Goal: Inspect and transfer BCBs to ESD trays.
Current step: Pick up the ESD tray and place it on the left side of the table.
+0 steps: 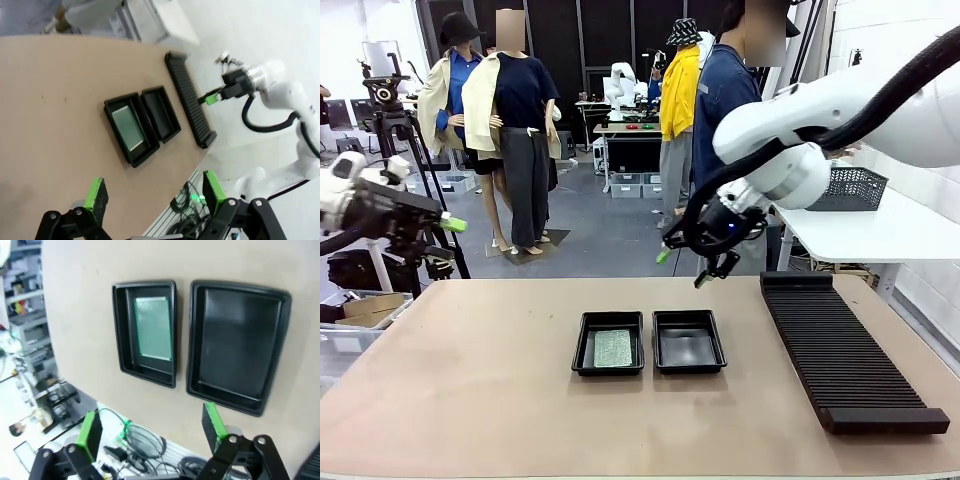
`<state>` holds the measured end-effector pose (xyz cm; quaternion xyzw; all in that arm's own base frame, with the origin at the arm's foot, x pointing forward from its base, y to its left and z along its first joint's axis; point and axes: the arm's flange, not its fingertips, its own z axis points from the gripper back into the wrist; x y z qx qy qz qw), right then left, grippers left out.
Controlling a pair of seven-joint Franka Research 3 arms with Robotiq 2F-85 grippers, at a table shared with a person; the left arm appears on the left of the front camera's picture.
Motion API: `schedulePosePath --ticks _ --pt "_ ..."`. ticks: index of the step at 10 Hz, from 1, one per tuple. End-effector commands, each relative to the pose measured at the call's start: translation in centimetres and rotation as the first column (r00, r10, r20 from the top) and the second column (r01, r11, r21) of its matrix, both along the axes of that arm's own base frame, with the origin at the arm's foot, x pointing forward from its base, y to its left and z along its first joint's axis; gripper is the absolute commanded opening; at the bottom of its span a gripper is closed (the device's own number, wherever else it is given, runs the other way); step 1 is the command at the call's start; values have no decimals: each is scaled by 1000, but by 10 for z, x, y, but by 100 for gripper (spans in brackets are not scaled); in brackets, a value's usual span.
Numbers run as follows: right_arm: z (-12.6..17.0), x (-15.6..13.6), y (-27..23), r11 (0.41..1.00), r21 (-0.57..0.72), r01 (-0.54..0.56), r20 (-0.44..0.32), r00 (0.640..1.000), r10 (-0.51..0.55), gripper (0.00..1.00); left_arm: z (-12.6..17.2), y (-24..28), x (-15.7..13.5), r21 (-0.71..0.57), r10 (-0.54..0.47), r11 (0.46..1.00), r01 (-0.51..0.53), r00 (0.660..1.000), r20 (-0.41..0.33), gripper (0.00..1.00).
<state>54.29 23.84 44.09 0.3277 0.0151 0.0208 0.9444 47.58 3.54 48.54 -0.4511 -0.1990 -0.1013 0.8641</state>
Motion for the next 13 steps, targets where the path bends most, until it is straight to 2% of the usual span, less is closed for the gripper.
schedulePosePath --ticks 1,4,6,7,10,13 --pt "1 -17 -27 997 80 -3 25 1000 1 100 3 -34 -3 110 1 994 -1 1000 -5 100" --pt "7 -25 -89 977 215 11 30 999 -18 100 -8 -106 11 274 -19 961 37 998 -67 100" --pt "0 -26 -125 959 281 41 24 998 -50 100 -21 -153 14 367 -50 924 105 986 -157 100" --pt "-7 -25 -141 944 327 42 9 999 -48 100 -28 -172 15 401 -45 909 114 983 -178 100" --pt "-18 -35 -189 907 413 80 11 996 -92 100 -42 -212 17 453 -57 877 162 970 -236 100" --pt "-33 -47 -234 891 441 110 9 992 -127 100 -62 -245 19 492 -56 851 186 962 -268 100"
